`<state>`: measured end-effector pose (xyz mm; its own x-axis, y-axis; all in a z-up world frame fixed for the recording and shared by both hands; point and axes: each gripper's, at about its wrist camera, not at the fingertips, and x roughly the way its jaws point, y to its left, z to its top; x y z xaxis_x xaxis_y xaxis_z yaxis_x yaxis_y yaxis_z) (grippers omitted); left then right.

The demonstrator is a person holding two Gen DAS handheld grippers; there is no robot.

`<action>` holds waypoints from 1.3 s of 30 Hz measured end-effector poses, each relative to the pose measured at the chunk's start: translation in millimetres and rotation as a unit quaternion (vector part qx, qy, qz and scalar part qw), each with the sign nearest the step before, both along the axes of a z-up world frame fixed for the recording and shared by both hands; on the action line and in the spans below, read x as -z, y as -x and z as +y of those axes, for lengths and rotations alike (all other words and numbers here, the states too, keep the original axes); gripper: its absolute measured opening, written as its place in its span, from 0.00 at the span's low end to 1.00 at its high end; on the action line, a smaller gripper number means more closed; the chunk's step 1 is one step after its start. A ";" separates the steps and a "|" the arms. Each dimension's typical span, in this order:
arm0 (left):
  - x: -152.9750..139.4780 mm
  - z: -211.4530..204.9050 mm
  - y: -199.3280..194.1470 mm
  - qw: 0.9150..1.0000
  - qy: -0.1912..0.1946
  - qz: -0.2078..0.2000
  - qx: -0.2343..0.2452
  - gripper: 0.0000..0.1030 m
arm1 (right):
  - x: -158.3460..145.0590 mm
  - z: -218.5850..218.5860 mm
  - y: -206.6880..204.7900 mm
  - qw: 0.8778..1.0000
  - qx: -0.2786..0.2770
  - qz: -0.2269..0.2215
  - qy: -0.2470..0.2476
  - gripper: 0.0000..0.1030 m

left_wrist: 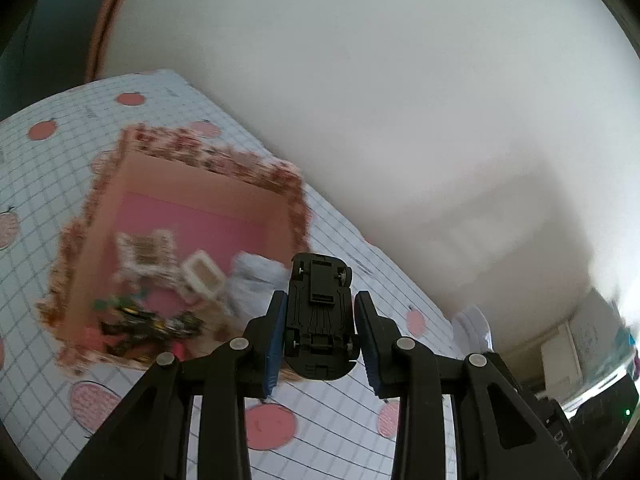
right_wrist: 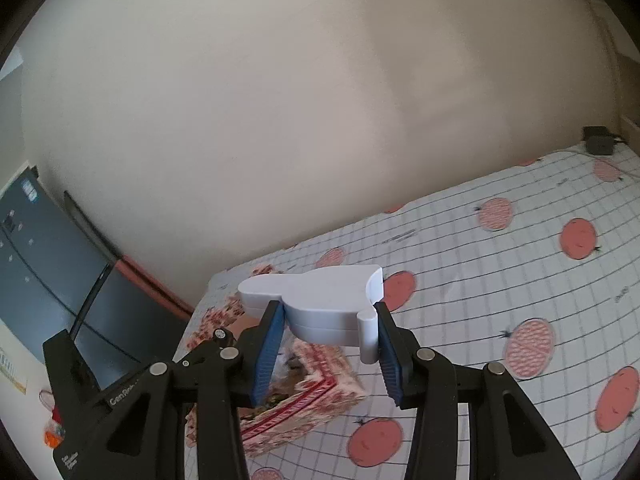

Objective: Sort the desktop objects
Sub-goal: 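Lift and carry the black car and white piece over the pink box with both tools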

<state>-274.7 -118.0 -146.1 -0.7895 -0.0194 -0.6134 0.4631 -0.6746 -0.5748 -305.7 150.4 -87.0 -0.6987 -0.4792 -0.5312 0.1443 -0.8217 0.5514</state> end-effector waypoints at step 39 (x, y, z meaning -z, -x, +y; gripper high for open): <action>35.6 -93.9 -47.1 0.993 -0.058 -0.035 -0.098 0.34 | 40.8 -132.7 1.3 0.991 -0.122 -0.033 -0.049 0.46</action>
